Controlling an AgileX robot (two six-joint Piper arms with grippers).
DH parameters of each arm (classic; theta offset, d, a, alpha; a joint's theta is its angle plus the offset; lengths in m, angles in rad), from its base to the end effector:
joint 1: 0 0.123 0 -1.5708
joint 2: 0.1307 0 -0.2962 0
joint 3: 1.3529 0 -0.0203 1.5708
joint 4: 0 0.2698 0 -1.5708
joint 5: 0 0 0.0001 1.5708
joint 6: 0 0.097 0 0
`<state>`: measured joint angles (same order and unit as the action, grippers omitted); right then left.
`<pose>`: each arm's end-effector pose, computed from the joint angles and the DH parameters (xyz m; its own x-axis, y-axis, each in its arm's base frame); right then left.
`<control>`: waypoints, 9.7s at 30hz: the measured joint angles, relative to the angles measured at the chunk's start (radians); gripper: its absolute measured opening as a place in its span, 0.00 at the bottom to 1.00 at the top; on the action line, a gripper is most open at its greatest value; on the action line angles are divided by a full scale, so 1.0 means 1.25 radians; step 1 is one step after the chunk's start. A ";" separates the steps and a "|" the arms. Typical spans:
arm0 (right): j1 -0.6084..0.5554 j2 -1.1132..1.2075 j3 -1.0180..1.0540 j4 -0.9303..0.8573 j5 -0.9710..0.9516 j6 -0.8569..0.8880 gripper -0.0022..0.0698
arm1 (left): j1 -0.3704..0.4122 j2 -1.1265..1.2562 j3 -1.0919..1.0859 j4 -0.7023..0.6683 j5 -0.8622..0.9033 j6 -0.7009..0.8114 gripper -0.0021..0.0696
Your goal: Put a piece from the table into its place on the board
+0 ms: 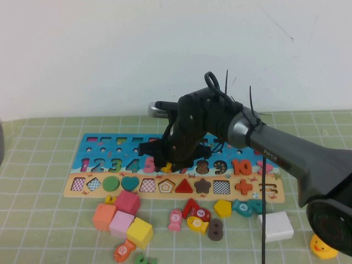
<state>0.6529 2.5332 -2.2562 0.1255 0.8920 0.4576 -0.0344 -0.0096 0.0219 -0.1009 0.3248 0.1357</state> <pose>0.4529 0.3583 0.1431 -0.9292 -0.0701 -0.3628 -0.1933 0.9290 0.3157 0.0673 -0.0054 0.1753 -0.2429 0.0484 -0.9689 0.0753 0.9967 0.0309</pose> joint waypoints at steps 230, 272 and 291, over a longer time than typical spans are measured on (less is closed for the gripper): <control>0.021 -0.004 -0.266 -0.130 0.201 -0.291 0.03 | 0.000 0.000 0.000 0.000 0.000 0.000 0.03; 0.021 -1.184 0.798 0.062 -0.114 -0.610 0.03 | 0.000 0.000 0.000 0.000 0.000 0.000 0.03; 0.021 -1.468 1.231 0.010 -0.237 -0.582 0.03 | 0.000 0.000 0.000 0.000 0.000 0.000 0.03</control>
<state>0.6792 0.6979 -0.7171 0.1378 0.5957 -0.2703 -0.0344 -0.0096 0.0219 -0.1009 0.3248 0.1357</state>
